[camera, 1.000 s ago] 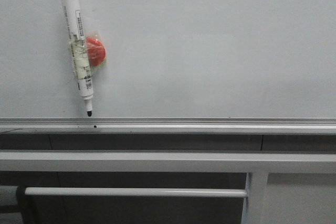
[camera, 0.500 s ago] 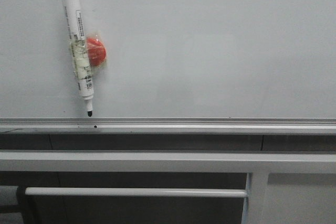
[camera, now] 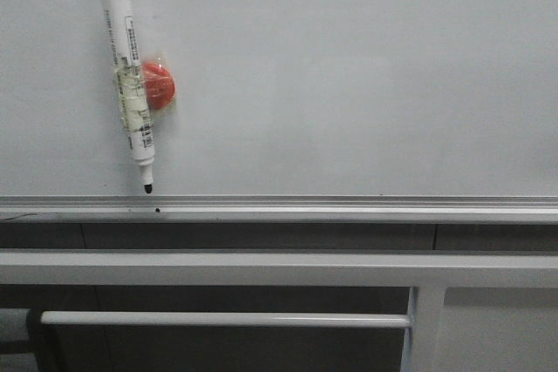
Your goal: Write number 1 on whiteboard
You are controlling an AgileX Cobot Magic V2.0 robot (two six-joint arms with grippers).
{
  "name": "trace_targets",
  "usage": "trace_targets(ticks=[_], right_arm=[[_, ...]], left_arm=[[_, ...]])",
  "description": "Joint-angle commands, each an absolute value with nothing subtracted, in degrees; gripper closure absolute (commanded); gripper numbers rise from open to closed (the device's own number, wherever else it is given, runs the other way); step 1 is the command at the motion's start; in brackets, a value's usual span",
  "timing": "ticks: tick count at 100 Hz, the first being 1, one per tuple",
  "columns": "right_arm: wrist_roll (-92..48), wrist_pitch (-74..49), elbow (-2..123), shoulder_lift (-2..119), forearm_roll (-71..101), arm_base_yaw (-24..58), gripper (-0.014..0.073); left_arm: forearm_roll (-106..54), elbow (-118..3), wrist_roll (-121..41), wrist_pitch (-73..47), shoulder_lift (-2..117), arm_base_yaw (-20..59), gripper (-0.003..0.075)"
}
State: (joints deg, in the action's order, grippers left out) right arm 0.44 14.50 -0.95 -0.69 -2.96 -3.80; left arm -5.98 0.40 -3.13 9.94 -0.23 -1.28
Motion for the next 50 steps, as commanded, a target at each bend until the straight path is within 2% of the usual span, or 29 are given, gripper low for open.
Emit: trace_targets(ticks=[1, 14, 33, 50], right_arm=[[1.8, 18.1, -2.3, -1.5, -0.5, -4.3, 0.0657], [7.3, 12.5, -0.4, -1.5, 0.0, -4.3, 0.0657], [7.3, -11.2, 11.4, -0.3, 0.0, -4.3, 0.0641], [7.3, -27.7, 22.3, 4.3, 0.6, -4.3, 0.0637]], left_arm=[[-9.0, 0.6, -2.9, 14.4, -1.6, -1.4, 0.0741], [-11.8, -0.5, -2.9, 14.3, -1.3, -1.4, 0.0741], [-11.9, -7.3, -2.4, 3.3, 1.9, -0.2, 0.0741], [-16.7, -17.1, -2.4, 0.8, 8.7, 1.6, 0.0741]])
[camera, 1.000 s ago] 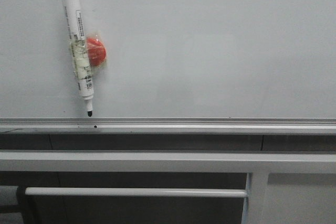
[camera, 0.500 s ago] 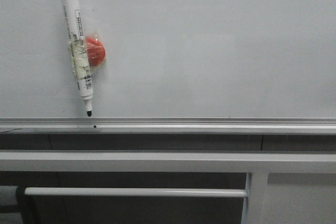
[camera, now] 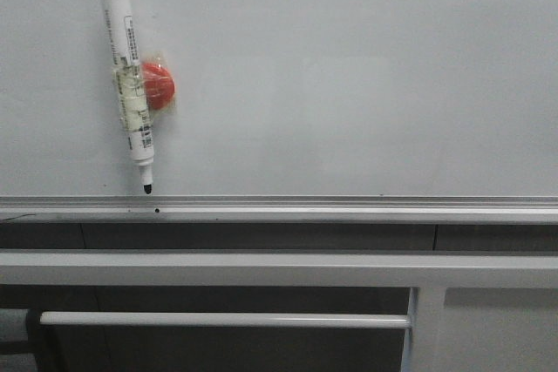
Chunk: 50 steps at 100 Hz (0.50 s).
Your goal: Write number 1 on whiteboard
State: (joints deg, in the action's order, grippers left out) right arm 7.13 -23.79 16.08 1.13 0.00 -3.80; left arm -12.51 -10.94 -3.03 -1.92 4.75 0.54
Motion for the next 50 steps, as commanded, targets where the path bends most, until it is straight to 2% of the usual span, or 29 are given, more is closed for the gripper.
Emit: trace_targets(ticks=[1, 9, 18, 28, 50], right_arm=[[7.3, -28.7, 23.3, 4.8, 0.9, -4.3, 0.0637], [7.3, -33.7, 28.6, 7.3, 1.1, -4.3, 0.0637], [7.3, -36.3, 32.7, 9.2, 1.1, -4.3, 0.0637], [7.3, -32.9, 33.8, 9.6, 1.1, -4.3, 0.0637], [6.8, -27.5, 33.1, 10.8, 1.5, -2.6, 0.0637]], left_arm=[[-17.4, -18.1, -2.4, 0.4, 9.4, 1.6, 0.0741], [-19.7, -22.7, -2.4, -6.0, 13.8, 1.9, 0.0741], [-18.6, -23.7, -2.4, -4.0, 17.7, 1.9, 0.0741], [-18.1, -23.4, -2.4, 0.5, 21.6, 1.9, 0.0741], [-20.6, -23.4, -2.4, -0.5, 26.5, 2.1, 0.0738]])
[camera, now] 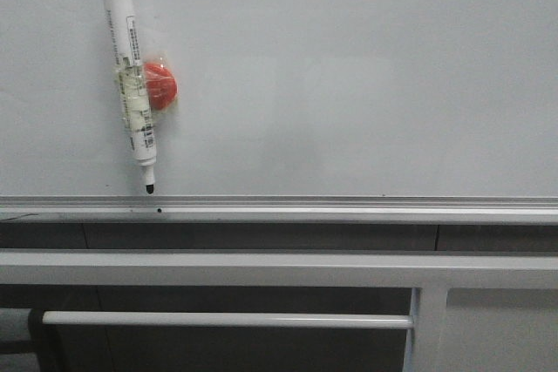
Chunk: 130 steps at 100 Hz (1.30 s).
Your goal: Write number 1 on whiteboard
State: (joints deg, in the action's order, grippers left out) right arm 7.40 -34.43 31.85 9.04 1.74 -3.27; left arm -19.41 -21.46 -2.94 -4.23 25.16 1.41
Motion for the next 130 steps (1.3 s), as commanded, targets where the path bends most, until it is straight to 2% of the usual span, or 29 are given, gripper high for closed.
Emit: trace_targets(ticks=[1, 7, 12, 19, 32, 39, 65, 84, 115, 130], right_arm=[[6.6, -27.2, 33.1, 10.8, 1.1, -2.5, 0.0637], [6.7, -25.5, 32.6, 11.5, 0.0, -2.2, 0.0637], [6.7, -24.2, 32.2, 12.0, 0.0, -2.2, 0.0637], [6.7, -23.7, 32.0, 12.9, 1.6, -2.2, 0.0637], [6.7, -23.4, 31.9, 13.9, 2.2, -2.2, 0.0637], [6.7, -23.8, 31.9, 13.9, 2.5, -2.2, 0.0637], [6.7, -24.0, 31.9, 13.9, 5.6, -2.2, 0.0637], [6.7, -26.4, 31.9, 13.9, 5.6, -2.2, 0.0637], [6.7, -28.3, 31.9, 13.9, 5.6, -2.2, 0.0637], [6.7, -28.6, 31.9, 13.9, 5.6, -2.2, 0.0637]], left_arm=[[-20.6, -23.4, -2.4, -0.8, 26.5, 2.2, 0.0738], [-20.5, -23.4, -2.4, -1.4, 26.5, 3.1, 0.0720], [-20.5, -23.4, -2.4, -2.4, 26.4, 4.4, 0.0672], [-20.6, -23.4, -2.4, -3.8, 26.4, 6.7, 0.0562], [-21.1, -23.4, -3.1, -2.7, 26.4, 11.9, 0.0285], [-20.9, -23.4, -3.1, -2.3, 26.6, 14.3, 0.0216], [-21.2, -23.4, -3.1, 0.0, 27.3, 16.2, 0.0299], [-21.6, -20.3, -4.3, -2.9, 28.3, 18.1, 0.0300], [-20.5, -9.2, -4.3, 16.7, 28.4, 34.4, 0.0300], [-19.2, -6.0, -4.3, 21.4, 30.4, 40.5, 0.0300]])
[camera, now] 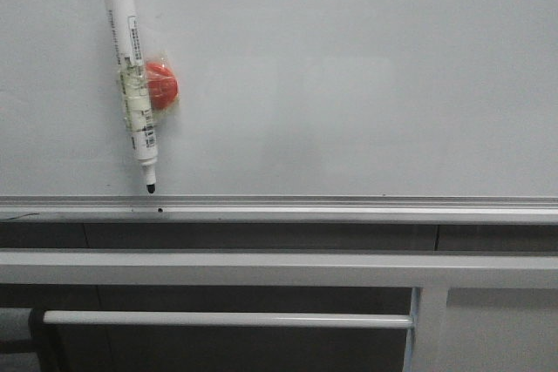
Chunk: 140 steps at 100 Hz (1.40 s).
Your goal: Write number 1 on whiteboard
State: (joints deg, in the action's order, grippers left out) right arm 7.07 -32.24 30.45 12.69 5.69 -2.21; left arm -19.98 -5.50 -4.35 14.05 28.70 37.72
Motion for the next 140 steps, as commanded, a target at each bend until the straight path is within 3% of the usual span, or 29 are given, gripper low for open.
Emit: trace_targets(ticks=[1, 43, 87, 106, 140], right_arm=[[6.7, -28.6, 31.9, 13.9, 5.6, -2.2, 0.0637], [6.7, -28.7, 31.9, 13.9, 5.6, -2.2, 0.0637], [6.3, -28.8, 31.9, 13.9, 5.6, -2.2, 0.0638], [6.3, -28.8, 31.9, 13.9, 5.5, -2.2, 0.0637], [6.3, -28.7, 31.9, 13.9, 5.5, -2.2, 0.0637]], left_arm=[[-19.2, -5.7, -4.3, 21.5, 30.8, 40.8, 0.0300], [-19.2, -5.1, -1.2, 41.1, 51.6, 48.9, 0.0300], [-33.1, -5.1, 0.8, 79.2, 80.2, 68.4, 0.0302], [-39.3, -6.0, 6.4, 79.2, 87.0, 70.1, 0.0302], [-41.4, -10.4, 6.1, 79.2, 86.7, 69.8, 0.0302]])
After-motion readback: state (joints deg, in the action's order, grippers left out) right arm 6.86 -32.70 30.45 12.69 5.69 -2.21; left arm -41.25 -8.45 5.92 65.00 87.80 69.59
